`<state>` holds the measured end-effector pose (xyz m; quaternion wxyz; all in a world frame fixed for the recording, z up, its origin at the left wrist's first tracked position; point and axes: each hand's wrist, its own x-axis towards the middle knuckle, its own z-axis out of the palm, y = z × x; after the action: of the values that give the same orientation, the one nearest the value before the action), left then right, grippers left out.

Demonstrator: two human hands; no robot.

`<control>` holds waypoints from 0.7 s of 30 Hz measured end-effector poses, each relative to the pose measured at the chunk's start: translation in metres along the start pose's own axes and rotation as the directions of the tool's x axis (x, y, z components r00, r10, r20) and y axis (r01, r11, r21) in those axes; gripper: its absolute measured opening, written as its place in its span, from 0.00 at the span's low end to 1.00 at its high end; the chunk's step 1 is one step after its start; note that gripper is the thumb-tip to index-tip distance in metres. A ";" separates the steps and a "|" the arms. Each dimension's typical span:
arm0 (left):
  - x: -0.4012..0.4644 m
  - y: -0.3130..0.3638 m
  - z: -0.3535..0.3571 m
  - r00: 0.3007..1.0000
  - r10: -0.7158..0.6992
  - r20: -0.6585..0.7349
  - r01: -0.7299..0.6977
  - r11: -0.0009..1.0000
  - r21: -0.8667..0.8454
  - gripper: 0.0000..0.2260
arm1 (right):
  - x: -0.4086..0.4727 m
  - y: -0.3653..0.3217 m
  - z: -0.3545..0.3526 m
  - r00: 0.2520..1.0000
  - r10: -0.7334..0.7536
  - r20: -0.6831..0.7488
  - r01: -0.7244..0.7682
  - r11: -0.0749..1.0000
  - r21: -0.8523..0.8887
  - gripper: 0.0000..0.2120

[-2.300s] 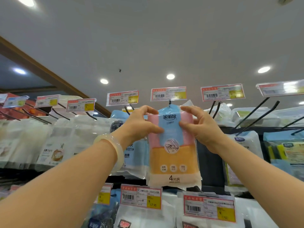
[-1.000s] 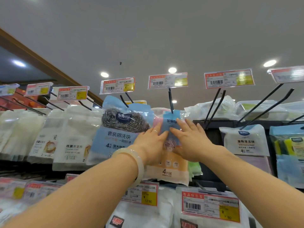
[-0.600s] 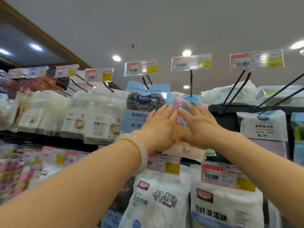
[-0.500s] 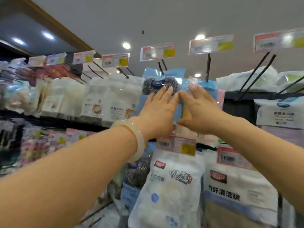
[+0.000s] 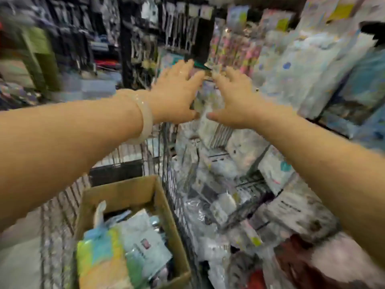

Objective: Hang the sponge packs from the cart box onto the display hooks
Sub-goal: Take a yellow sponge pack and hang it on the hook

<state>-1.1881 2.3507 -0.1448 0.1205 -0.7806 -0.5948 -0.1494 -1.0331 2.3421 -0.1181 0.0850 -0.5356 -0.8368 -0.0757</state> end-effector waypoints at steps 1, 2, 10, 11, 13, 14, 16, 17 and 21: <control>-0.019 -0.019 0.022 0.997 -0.048 0.059 0.048 0.999 -0.008 0.43 | 0.003 -0.016 0.032 0.997 -0.010 0.079 0.006 0.999 0.045 0.43; -0.041 -0.036 0.044 0.987 -0.100 0.124 0.103 0.995 -0.014 0.43 | 0.004 -0.033 0.066 0.986 -0.023 0.163 0.009 0.996 0.089 0.43; -0.216 -0.101 0.189 0.681 -0.471 0.561 0.602 0.796 -0.062 0.42 | -0.043 -0.140 0.285 0.764 -0.178 0.620 -0.006 0.959 0.282 0.42; -0.235 -0.102 0.201 0.648 -0.481 0.590 0.635 0.770 -0.070 0.42 | -0.049 -0.149 0.304 0.732 -0.184 0.655 -0.025 0.955 0.296 0.42; -0.270 -0.101 0.223 0.591 -0.505 0.629 0.709 0.697 -0.106 0.42 | -0.060 -0.164 0.335 0.669 -0.197 0.716 -0.075 0.941 0.329 0.40; -0.286 -0.099 0.233 0.552 -0.520 0.651 0.751 0.649 -0.118 0.40 | -0.066 -0.169 0.347 0.644 -0.204 0.738 -0.112 0.929 0.354 0.39; -0.311 -0.092 0.252 0.476 -0.554 0.683 0.821 0.559 -0.118 0.35 | -0.078 -0.179 0.371 0.594 -0.209 0.777 -0.233 0.879 0.415 0.37; -0.322 -0.088 0.259 0.442 -0.578 0.685 0.855 0.503 -0.127 0.32 | -0.086 -0.184 0.381 0.571 -0.195 0.798 -0.319 0.842 0.434 0.36; -0.345 -0.065 0.278 0.259 -0.678 0.688 0.965 0.218 -0.147 0.30 | -0.113 -0.200 0.413 0.506 -0.118 0.854 -0.606 0.656 0.450 0.29</control>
<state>-1.3118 2.1615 -0.5319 -0.3661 -0.3188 -0.8607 -0.1533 -1.1940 2.2488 -0.5532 -0.1108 -0.5511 -0.6365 0.5282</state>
